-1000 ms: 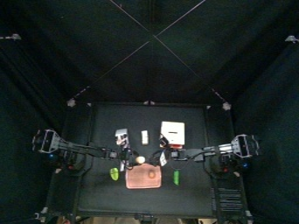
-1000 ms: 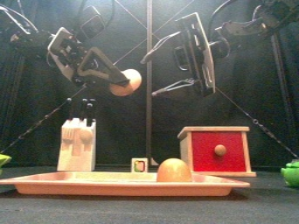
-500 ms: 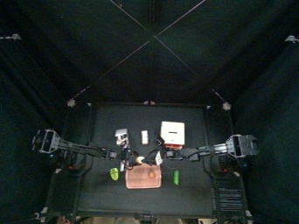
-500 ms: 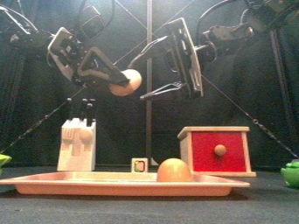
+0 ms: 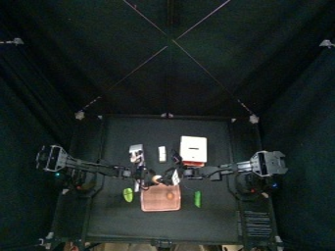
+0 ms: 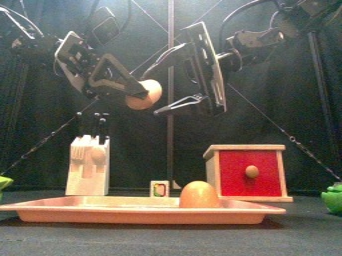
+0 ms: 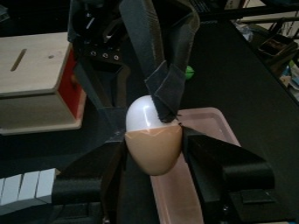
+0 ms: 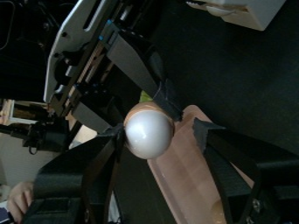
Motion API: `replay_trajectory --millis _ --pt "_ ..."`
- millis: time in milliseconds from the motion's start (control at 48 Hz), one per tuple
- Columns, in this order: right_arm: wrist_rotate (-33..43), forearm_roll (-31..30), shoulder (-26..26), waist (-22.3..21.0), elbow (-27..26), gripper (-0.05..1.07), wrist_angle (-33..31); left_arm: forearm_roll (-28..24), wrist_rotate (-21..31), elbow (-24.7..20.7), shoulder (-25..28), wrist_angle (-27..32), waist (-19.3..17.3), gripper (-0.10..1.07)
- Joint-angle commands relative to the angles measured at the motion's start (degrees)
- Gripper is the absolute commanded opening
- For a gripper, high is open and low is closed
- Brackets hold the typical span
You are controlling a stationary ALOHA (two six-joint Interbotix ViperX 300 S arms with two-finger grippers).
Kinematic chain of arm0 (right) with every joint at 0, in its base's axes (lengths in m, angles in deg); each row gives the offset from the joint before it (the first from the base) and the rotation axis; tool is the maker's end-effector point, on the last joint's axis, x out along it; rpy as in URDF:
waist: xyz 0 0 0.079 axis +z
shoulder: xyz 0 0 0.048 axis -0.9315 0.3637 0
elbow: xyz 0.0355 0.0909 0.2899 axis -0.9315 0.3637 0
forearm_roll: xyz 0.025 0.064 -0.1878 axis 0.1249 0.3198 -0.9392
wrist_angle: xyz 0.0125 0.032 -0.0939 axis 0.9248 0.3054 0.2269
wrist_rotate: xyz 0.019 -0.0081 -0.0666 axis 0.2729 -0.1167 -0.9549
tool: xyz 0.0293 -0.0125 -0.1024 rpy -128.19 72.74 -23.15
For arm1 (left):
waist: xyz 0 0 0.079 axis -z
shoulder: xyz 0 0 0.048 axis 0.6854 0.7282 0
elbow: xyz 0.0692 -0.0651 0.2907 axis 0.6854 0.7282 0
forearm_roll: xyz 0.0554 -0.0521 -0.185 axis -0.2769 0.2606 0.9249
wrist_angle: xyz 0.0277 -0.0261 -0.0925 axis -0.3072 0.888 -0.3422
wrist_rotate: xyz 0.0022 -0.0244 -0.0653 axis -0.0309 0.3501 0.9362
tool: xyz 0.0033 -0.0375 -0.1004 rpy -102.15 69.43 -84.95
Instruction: Peel eggshell
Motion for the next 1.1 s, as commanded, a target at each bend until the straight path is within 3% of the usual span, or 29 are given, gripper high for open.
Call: replay_trajectory --millis 0,1083 --pt "-0.2 -0.2 -0.8 -0.2 -1.5 0.93 0.5 -0.1 0.0 -1.4 -0.2 -0.4 0.1 0.53" --pt "-0.1 -0.2 0.0 -0.1 -2.0 0.90 0.5 -0.1 0.0 -1.1 -0.2 -0.4 -0.2 0.53"
